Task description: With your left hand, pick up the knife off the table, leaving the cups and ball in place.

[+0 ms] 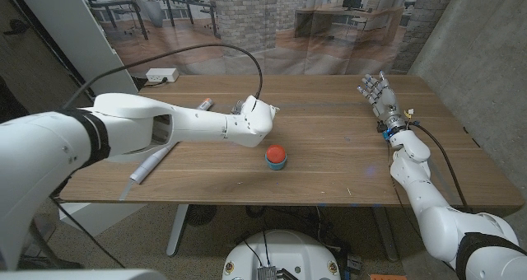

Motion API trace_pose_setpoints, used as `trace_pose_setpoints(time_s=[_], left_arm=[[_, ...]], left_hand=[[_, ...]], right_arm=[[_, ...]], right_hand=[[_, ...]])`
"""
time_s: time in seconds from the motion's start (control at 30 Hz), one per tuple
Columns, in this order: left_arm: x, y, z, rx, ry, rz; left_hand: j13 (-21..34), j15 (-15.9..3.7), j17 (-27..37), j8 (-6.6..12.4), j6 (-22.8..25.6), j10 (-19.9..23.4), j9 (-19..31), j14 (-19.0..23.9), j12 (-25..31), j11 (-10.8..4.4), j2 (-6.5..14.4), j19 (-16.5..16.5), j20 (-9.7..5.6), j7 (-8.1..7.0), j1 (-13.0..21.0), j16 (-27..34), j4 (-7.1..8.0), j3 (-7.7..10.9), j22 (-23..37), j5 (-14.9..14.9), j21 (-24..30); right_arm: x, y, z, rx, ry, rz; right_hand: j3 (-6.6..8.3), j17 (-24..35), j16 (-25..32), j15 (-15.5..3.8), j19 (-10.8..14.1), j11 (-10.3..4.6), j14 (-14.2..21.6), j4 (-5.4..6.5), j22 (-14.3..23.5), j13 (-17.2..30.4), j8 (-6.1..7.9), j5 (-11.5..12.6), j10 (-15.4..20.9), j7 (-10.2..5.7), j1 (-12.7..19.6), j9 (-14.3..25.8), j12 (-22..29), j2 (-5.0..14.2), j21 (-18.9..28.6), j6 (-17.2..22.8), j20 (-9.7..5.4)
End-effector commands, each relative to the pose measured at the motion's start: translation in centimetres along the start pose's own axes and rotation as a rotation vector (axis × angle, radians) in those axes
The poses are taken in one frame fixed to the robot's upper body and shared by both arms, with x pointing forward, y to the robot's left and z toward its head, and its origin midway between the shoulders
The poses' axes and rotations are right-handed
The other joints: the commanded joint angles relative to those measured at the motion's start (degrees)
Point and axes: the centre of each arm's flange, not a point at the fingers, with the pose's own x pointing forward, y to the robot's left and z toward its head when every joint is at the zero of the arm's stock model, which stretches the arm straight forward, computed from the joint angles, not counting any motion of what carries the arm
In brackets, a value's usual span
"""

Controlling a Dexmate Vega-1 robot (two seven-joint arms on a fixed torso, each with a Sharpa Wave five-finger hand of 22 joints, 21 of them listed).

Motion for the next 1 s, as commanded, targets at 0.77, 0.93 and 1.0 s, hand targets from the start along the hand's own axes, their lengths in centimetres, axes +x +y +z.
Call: trace_pose_setpoints(time_s=[0.77,0.93,1.0], left_arm=[[-1.8,-2.5,-4.2,-0.286,-0.052,0.396],[-2.4,-1.8,-4.9,-0.343,-0.064,0.421],[-2.6,-1.5,-5.0,-0.345,-0.068,0.426]], left_hand=[[-3.0,-11.72,-3.7,3.79,6.3,15.8,3.0,17.6,-2.9,-5.84,1.3,5.6,-4.99,-0.07,8.3,-3.5,0.11,4.7,-1.1,0.0,9.1],[-2.4,-11.69,-3.4,3.86,6.4,16.0,3.0,17.9,-2.9,-5.56,1.2,5.4,-4.98,-0.01,8.5,-3.6,0.3,4.63,-1.2,-0.1,9.6],[-2.2,-11.57,-3.3,3.9,6.5,15.9,3.0,17.8,-3.0,-5.76,1.2,5.3,-5.01,-0.02,8.6,-3.8,0.37,4.59,-1.3,-0.2,9.8]], right_arm=[[0.2,0.4,0.8,-0.079,-0.003,0.002],[0.3,0.5,0.9,-0.082,-0.007,0.002],[0.3,0.4,0.9,-0.085,-0.007,0.002]], right_hand=[[0.1,0.1,0.3,0.02,-0.2,0.24,0.7,0.35,0.1,0.1,-0.01,0.6,0.8,-0.08,-0.3,0.3,0.0,-0.63,-0.1,0.6,-0.51],[0.07,0.1,0.2,0.04,-0.4,0.13,0.7,0.37,0.1,0.1,-0.03,0.7,0.7,-0.07,-0.4,0.3,-0.1,-0.66,-0.2,0.6,-0.72],[0.05,0.1,0.2,0.05,-0.4,0.25,0.7,0.38,0.1,0.1,-0.06,0.7,0.7,-0.08,-0.4,0.3,-0.1,-0.68,-0.2,0.5,-0.73]])
